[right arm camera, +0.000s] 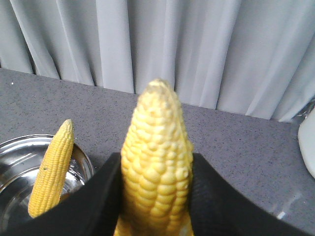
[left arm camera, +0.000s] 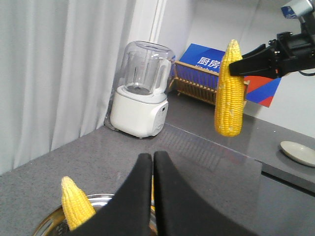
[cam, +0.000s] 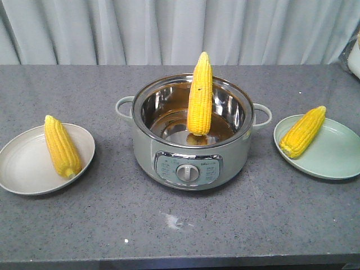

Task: Distribute corn equally

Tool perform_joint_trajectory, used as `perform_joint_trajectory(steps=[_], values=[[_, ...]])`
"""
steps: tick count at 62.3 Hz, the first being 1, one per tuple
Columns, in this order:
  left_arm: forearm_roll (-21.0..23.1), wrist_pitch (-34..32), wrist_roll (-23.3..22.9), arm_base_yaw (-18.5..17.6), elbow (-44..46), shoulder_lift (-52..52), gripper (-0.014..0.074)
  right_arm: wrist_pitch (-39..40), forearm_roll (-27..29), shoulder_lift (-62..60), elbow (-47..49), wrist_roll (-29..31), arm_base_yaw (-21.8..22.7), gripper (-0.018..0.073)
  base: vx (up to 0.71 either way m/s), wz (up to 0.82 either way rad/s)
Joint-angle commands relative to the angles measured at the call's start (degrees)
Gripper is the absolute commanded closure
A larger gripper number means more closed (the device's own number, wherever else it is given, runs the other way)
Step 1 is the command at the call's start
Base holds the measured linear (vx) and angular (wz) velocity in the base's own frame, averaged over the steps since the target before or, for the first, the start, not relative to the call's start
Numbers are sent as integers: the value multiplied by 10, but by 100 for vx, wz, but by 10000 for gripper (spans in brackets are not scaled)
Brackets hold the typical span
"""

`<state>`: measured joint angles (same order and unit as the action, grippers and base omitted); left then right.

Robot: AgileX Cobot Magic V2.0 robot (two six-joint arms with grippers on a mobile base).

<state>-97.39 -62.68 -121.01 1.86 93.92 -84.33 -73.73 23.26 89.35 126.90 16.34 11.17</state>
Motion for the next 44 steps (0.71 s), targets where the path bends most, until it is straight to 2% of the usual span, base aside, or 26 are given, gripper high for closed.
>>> perform_joint_trajectory(steps=[1,11,15,19,29,32,37,44], values=[[55,-2,-4,-5,16,20,604,-2,8,-18,14,2,3,564,0,0],[86,-8,-4,-5,16,18,604,-2,8,-18,14,2,3,564,0,0],[126,-8,-2,-5,16,18,604,-2,8,-18,14,2,3,564,0,0],[190,-9,25,-11,9,18,604,-2,8,-18,14,2,3,564,0,0],[382,-14,148,-38,-28,18,604,-2,8,-18,14,2,3,564,0,0],[424,-14,186,-52,-40,18,604,-2,8,-18,14,2,3,564,0,0],[471,-14,249,-73,-53,18,604,-2,8,-18,14,2,3,564,0,0],[519,-7,364,-104,-67,18,604,-2,8,-18,14,2,3,564,0,0]])
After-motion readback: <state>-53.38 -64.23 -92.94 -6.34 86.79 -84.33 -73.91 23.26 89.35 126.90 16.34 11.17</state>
